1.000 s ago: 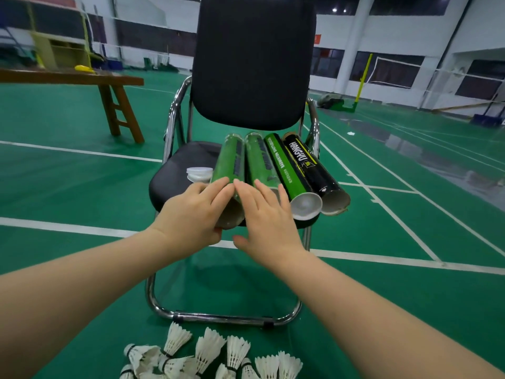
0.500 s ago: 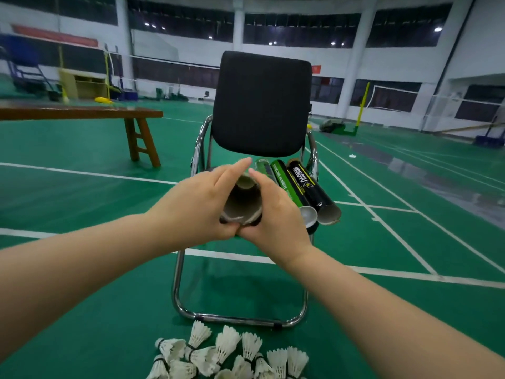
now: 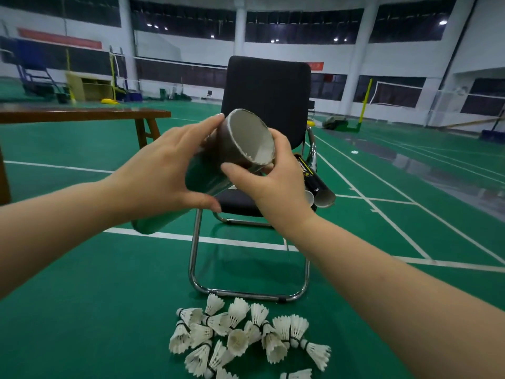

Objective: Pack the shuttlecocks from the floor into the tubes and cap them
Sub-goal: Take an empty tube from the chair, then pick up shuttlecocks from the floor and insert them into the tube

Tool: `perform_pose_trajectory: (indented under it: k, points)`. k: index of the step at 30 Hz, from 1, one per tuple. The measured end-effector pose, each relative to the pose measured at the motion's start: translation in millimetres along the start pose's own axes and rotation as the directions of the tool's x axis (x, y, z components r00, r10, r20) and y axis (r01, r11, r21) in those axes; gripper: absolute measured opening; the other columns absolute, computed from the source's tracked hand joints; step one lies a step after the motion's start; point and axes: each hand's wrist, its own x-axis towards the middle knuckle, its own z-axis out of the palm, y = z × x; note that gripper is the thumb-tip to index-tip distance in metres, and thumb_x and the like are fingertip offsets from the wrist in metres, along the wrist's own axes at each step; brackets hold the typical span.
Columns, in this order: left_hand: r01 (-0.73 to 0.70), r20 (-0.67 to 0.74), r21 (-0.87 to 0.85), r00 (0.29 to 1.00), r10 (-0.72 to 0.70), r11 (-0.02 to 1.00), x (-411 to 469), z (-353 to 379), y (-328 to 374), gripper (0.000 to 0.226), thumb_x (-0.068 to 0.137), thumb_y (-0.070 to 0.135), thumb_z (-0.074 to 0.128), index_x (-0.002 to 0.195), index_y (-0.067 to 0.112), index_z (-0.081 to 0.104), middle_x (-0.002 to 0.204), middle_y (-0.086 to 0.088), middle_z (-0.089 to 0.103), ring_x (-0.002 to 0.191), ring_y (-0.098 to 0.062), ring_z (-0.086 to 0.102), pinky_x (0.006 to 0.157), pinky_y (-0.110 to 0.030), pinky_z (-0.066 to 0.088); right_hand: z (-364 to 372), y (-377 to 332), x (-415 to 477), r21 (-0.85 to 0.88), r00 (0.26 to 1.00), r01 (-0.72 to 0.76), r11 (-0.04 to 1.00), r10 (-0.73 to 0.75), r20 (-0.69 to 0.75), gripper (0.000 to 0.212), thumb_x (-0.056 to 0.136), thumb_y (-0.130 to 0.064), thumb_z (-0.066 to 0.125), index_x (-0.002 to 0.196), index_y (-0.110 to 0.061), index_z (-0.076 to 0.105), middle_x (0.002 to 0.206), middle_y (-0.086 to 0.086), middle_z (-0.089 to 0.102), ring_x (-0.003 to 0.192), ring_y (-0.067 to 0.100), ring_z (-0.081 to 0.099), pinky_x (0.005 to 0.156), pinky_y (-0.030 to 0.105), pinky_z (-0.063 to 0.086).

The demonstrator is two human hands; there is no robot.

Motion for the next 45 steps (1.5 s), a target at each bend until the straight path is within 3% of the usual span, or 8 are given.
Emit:
perform_pose_trajectory:
  k: [7, 16, 23, 28, 32, 37, 41, 45]
  points:
    - [0.039, 0.010, -0.019, 0.999, -0.039, 0.999, -15, 9, 16, 0.112, 0.059, 0.028, 0.084, 0.139, 0.038, 0.007, 0.136, -0.007, 0.048, 0.102, -0.014, 0.048, 0.082, -0.029, 0.038, 14, 11, -24, 0.266, 0.979, -0.202, 0.943, 0.195, 0.055, 0.073, 0.051, -0.040, 0.077, 0.116, -0.022, 0.051, 0.108, 0.002, 0.064, 0.101, 0.020, 0.064, 0.084, 0.048, 0.054]
    - [0.102, 0.186, 0.011, 0.977, -0.103, 0.995, -5, 62, 12, 0.116, 0.062, 0.039, 0.082, 0.146, 0.037, 0.001, 0.141, 0.000, 0.044, 0.114, -0.021, 0.054, 0.090, -0.029, 0.042, -12, 61, -35, 0.328, 0.934, -0.357, 0.875, 0.332, 0.131, 0.061, 0.064, -0.023, 0.076, 0.117, -0.017, 0.048, 0.108, 0.006, 0.063, 0.100, 0.020, 0.064, 0.084, 0.046, 0.055]
    - [0.153, 0.299, 0.000, 0.943, -0.146, 0.988, -14, 144, -13, 0.113, 0.064, 0.042, 0.078, 0.144, 0.040, -0.002, 0.135, -0.002, 0.049, 0.107, -0.025, 0.057, 0.084, -0.032, 0.045, -18, 129, -52, 0.363, 0.798, -0.603, 0.711, 0.551, 0.246, 0.048, 0.079, -0.009, 0.070, 0.120, -0.017, 0.046, 0.114, 0.005, 0.059, 0.103, 0.020, 0.062, 0.081, 0.039, 0.057]
    - [0.199, 0.408, -0.030, 0.897, -0.169, 0.980, -30, 199, -36, 0.113, 0.065, 0.047, 0.076, 0.146, 0.036, -0.002, 0.137, 0.000, 0.047, 0.107, -0.022, 0.057, 0.084, -0.030, 0.045, -13, 182, -67, 0.243, 0.700, -0.713, 0.657, 0.654, 0.287, 0.055, 0.074, -0.019, 0.074, 0.121, -0.020, 0.045, 0.118, 0.005, 0.058, 0.106, 0.021, 0.060, 0.086, 0.042, 0.055]
    - [0.210, 0.497, 0.006, 0.848, -0.186, 0.978, -49, 232, -62, 0.111, 0.067, 0.052, 0.073, 0.146, 0.035, -0.003, 0.135, 0.000, 0.047, 0.109, -0.020, 0.055, 0.084, -0.029, 0.044, -4, 229, -72, -0.022, 0.615, -0.743, 0.668, 0.696, 0.372, 0.071, 0.063, -0.040, 0.074, 0.124, -0.028, 0.040, 0.117, -0.005, 0.057, 0.107, 0.014, 0.058, 0.090, 0.036, 0.052]
    - [0.201, 0.603, 0.078, 0.770, -0.207, 0.976, -74, 260, -102, 0.105, 0.073, 0.056, 0.065, 0.145, 0.034, -0.008, 0.133, 0.005, 0.044, 0.107, -0.013, 0.051, 0.087, -0.026, 0.044, 10, 304, -80, -0.314, 0.393, -0.742, 0.592, 0.764, 0.511, 0.089, 0.070, -0.032, 0.078, 0.141, -0.026, 0.026, 0.137, -0.003, 0.047, 0.115, 0.015, 0.053, 0.102, 0.040, 0.042]
    - [0.220, 0.638, 0.100, 0.734, -0.232, 0.970, -91, 283, -126, 0.104, 0.074, 0.057, 0.064, 0.146, 0.033, -0.007, 0.128, 0.004, 0.045, 0.104, -0.013, 0.049, 0.085, -0.025, 0.043, 16, 355, -97, -0.672, 0.246, -0.538, 0.510, 0.857, 0.453, 0.066, 0.081, -0.026, 0.067, 0.138, -0.026, 0.034, 0.139, -0.002, 0.042, 0.111, 0.014, 0.049, 0.087, 0.027, 0.043]
    - [0.269, 0.648, 0.083, 0.717, -0.257, 0.960, -107, 305, -141, 0.104, 0.073, 0.057, 0.064, 0.146, 0.034, -0.007, 0.126, 0.003, 0.046, 0.102, -0.014, 0.050, 0.084, -0.025, 0.043, 31, 389, -130, -0.807, 0.245, 0.053, 0.588, 0.776, 0.582, 0.040, 0.087, -0.018, 0.055, 0.127, -0.021, 0.049, 0.127, 0.000, 0.055, 0.114, 0.020, 0.052, 0.092, 0.032, 0.045]
